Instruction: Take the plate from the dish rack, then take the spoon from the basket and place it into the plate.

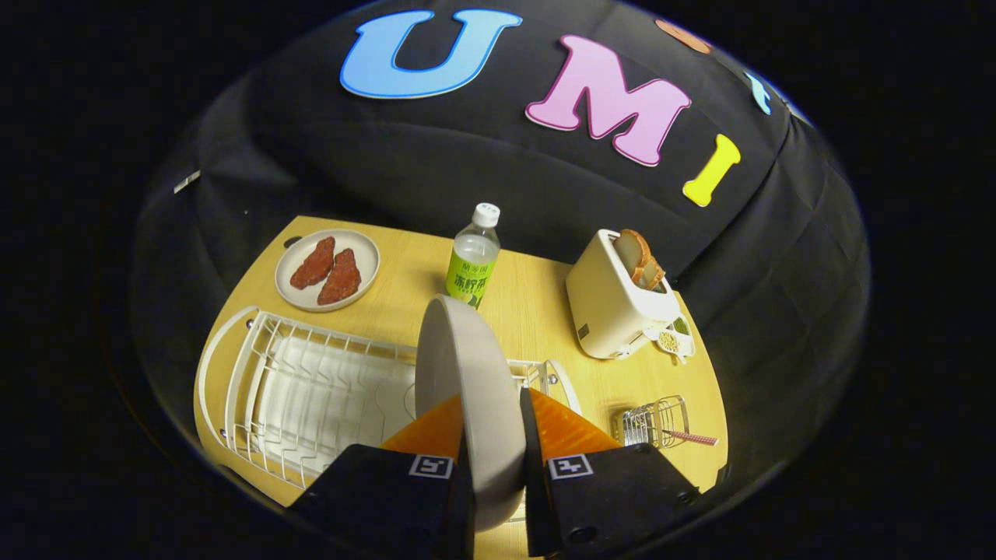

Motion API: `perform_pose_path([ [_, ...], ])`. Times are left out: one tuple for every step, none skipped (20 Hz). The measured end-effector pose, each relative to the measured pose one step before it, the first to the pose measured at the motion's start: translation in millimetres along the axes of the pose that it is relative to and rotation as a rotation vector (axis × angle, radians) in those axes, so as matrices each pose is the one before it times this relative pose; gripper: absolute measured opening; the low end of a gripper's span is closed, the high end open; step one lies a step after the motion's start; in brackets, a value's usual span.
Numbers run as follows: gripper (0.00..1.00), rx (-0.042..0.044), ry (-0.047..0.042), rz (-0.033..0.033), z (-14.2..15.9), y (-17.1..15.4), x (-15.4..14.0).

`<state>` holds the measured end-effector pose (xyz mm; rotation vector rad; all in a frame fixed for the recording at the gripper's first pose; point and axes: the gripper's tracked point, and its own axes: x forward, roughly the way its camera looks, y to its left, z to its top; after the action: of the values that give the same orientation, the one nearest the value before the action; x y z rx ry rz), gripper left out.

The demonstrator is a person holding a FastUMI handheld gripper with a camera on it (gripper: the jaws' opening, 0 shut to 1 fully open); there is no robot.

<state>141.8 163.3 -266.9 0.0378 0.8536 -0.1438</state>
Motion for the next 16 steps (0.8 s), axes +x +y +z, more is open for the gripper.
perform_pose_path([
  [0.3, 0.03544, -0.01167, 0.0314, 1.9, -5.33, -5.41],
  [0.3, 0.03615, -0.01001, 0.03746, 2.44, -6.87, -6.66],
  [0.3, 0.03919, -0.00913, 0.03895, 1.98, -10.56, -9.56],
  [0.3, 0.03387, -0.00691, 0.02957, 2.46, -11.95, -9.84],
  [0.3, 0.0355, -0.01301, 0.02793, 3.03, -13.4, -11.89],
  [0.29, 0.03621, -0.01309, 0.0252, 3.39, -13.99, -12.25],
  [0.3, 0.03599, -0.01076, 0.01913, 3.05, -15.77, -12.31],
  [0.3, 0.03035, -0.00599, 0.01581, 2.92, -16.09, -12.17],
  [0.29, 0.02803, -0.00361, 0.01577, 1.17, -16.71, -14.16],
  [0.29, 0.02414, 0.00243, 0.01143, 0.94, -16.92, -12.05],
  [0.29, 0.01957, 0.0177, 0.01319, -5.22, -15.55, -10.95],
  [0.29, 0.01895, 0.0279, 0.01817, -8.34, -14.62, -9.95],
  [0.29, 0.02049, 0.02661, 0.02319, -9.66, -13.28, -10.16],
  [0.29, 0.02507, 0.02561, 0.02243, -10.32, -12.88, -8.38],
  [0.29, 0.0211, 0.02278, 0.01779, -11.22, -14.97, -7.17],
  [0.29, 0.01917, 0.01636, 0.01008, -11.32, -15.37, -4.7],
])
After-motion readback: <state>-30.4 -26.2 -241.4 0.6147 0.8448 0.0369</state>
